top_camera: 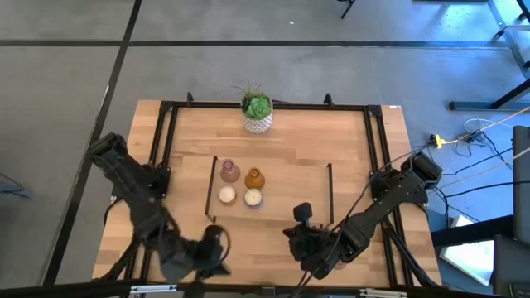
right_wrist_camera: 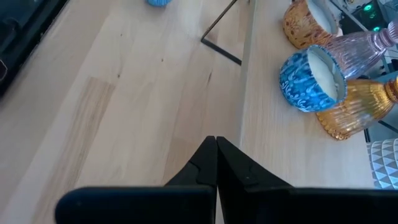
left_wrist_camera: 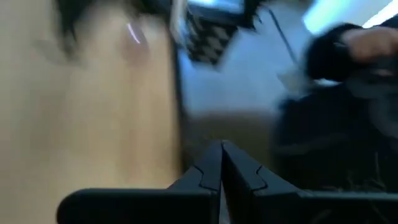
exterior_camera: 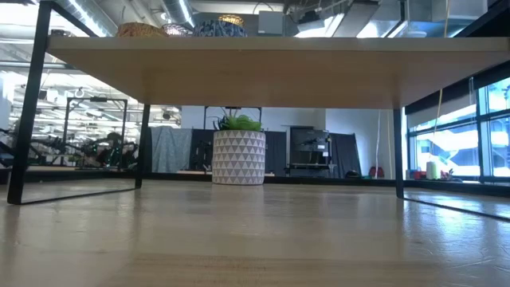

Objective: Pick & Place candle stick holders
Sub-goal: Put the blue scented candle on the shelf

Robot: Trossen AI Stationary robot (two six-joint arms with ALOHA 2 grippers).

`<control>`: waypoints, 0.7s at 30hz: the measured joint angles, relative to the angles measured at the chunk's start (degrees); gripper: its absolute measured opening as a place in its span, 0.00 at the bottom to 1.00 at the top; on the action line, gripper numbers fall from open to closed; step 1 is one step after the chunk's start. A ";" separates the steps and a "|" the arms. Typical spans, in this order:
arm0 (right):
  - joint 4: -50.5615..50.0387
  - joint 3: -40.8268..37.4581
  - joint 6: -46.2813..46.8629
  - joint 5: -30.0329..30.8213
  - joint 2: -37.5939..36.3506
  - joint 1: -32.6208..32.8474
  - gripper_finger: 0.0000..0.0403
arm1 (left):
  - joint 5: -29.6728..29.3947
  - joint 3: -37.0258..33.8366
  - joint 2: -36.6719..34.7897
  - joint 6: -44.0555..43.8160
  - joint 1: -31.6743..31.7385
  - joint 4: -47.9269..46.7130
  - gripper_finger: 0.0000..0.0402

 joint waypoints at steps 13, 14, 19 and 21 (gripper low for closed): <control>3.75 0.00 -1.66 -1.29 0.00 -0.13 0.00 | 11.38 -3.64 6.70 -44.98 -9.00 -40.07 0.03; 3.71 0.00 -1.75 -1.31 0.00 -0.15 0.00 | 14.64 -4.93 7.31 -46.45 -9.04 -42.07 0.03; 3.25 0.00 -1.89 -1.44 0.00 -0.46 0.00 | 20.50 -12.11 6.90 -47.81 -10.76 -36.59 0.01; 3.31 0.00 -2.01 -1.47 0.00 -0.49 0.00 | 17.06 -14.36 5.35 -48.57 -11.40 -33.07 0.01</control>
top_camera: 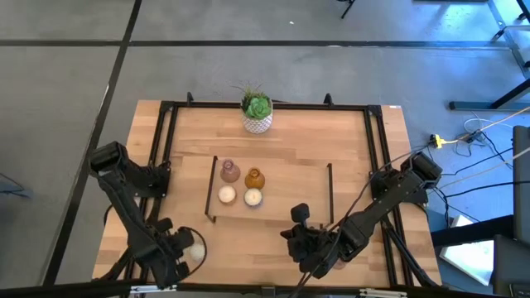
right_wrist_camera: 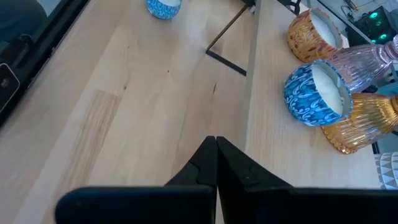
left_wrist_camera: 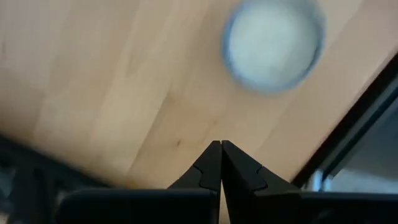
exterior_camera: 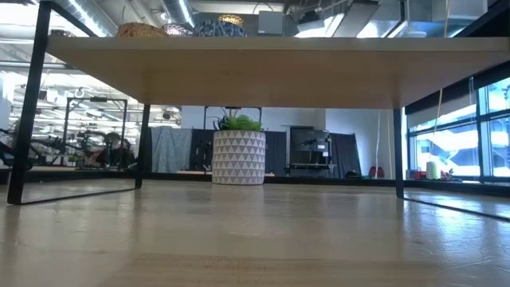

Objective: Pick & Place candle stick holders
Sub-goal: Put the blue scented candle on the shelf

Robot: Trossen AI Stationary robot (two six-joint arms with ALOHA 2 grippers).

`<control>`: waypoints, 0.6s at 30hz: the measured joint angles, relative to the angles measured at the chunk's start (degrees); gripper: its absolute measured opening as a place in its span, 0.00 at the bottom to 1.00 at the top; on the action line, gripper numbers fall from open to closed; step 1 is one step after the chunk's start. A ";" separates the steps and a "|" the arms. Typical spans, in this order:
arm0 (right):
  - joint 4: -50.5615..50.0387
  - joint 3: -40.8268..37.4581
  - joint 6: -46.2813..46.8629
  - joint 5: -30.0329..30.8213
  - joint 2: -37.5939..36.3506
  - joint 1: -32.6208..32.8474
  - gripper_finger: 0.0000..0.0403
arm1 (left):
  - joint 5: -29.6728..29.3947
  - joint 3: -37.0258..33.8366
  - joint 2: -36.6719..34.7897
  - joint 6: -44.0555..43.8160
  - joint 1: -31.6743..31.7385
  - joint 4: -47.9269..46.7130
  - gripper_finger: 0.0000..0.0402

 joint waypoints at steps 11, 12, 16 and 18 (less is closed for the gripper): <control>0.43 0.00 -0.93 -0.19 0.00 -0.03 0.00 | -3.33 -5.71 -2.83 -12.36 -0.05 1.60 0.08; 0.47 0.00 -1.02 -0.19 0.00 -0.03 0.00 | -2.54 -6.19 -2.83 -12.43 0.27 2.73 0.10; 0.47 0.00 -1.05 -0.19 0.00 -0.03 0.00 | -2.45 -7.10 -2.81 -12.01 2.02 4.31 0.25; 0.46 0.00 -1.05 -0.19 0.00 -0.05 0.00 | -2.68 -7.12 -2.81 -11.28 2.77 4.79 0.33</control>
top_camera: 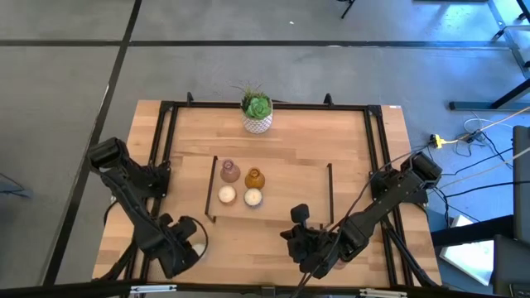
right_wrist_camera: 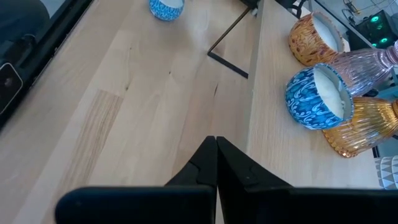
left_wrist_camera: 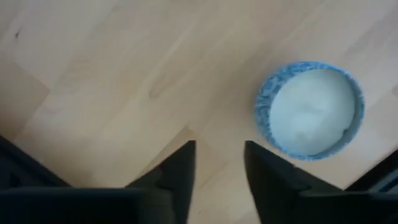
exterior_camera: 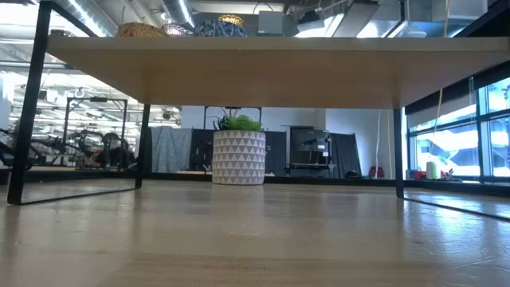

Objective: Pick & Place candle stick holders
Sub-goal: Put the blue scented candle on the shelf

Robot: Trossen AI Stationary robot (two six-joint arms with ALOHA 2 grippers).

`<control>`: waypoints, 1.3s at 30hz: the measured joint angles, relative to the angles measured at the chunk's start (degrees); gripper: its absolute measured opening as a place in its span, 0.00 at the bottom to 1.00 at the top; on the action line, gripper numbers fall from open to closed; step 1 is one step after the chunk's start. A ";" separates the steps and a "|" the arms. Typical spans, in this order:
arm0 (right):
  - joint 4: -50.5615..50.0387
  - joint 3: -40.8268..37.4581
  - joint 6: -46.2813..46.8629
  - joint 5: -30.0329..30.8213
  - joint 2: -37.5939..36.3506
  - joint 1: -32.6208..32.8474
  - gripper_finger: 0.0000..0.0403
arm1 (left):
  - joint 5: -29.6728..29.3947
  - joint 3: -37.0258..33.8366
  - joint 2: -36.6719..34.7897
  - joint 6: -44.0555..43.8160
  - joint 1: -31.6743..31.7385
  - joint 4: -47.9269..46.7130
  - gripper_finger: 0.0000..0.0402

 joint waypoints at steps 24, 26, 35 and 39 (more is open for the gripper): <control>0.08 0.00 0.00 -0.26 0.00 -0.02 0.00 | 1.20 -0.20 3.78 12.13 4.01 8.06 0.50; 0.03 0.00 0.00 -0.26 0.00 -0.02 0.00 | 1.69 -0.22 4.16 12.84 4.11 8.09 0.49; 0.01 0.00 0.00 -0.33 0.00 -0.02 0.00 | 2.23 -0.22 4.22 13.45 3.83 8.09 0.29; 0.01 0.00 0.00 -0.48 0.00 -0.02 0.00 | 2.16 -0.22 4.22 13.49 3.83 7.49 0.14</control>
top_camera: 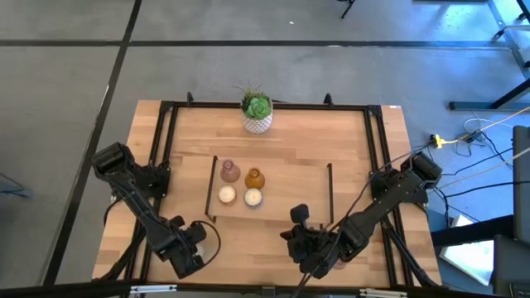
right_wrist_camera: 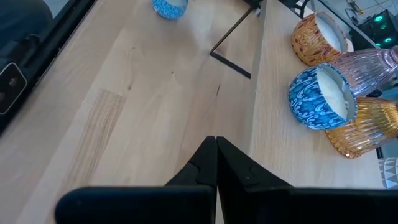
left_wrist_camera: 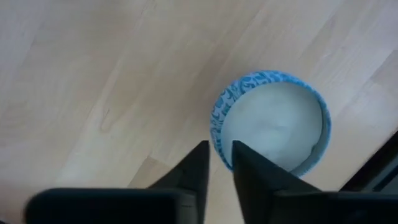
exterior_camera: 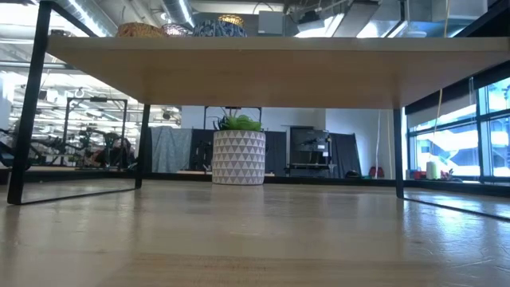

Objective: Pick & Place candle stick holders
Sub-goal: Put the blue scented candle on the shelf

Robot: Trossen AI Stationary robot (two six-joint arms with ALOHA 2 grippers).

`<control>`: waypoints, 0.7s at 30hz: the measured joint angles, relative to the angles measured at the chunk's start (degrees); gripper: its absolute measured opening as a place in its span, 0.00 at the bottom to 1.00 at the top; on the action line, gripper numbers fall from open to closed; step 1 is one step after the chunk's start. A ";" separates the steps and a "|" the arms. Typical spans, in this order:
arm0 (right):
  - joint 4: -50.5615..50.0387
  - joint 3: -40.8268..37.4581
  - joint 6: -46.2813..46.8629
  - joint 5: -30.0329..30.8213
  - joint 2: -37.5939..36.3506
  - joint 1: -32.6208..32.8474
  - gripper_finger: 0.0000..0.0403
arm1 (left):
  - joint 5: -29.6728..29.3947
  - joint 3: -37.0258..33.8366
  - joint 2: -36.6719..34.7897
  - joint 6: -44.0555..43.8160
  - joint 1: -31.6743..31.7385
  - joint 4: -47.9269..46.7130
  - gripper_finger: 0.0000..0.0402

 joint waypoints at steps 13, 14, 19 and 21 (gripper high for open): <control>0.00 0.00 1.12 -2.26 0.00 -1.09 0.00 | 3.21 0.99 -0.03 2.96 0.52 -2.34 0.01; 0.00 0.00 1.48 -2.97 0.00 -1.40 0.00 | 3.13 1.60 -0.15 2.99 0.48 -3.13 0.01; 0.95 0.00 2.61 -4.43 0.00 -2.34 0.00 | -0.11 7.38 -0.22 4.89 0.50 -10.55 0.01; 1.62 0.00 3.05 -3.42 0.00 -2.30 0.00 | -2.50 10.30 -0.22 5.66 0.46 -12.95 0.01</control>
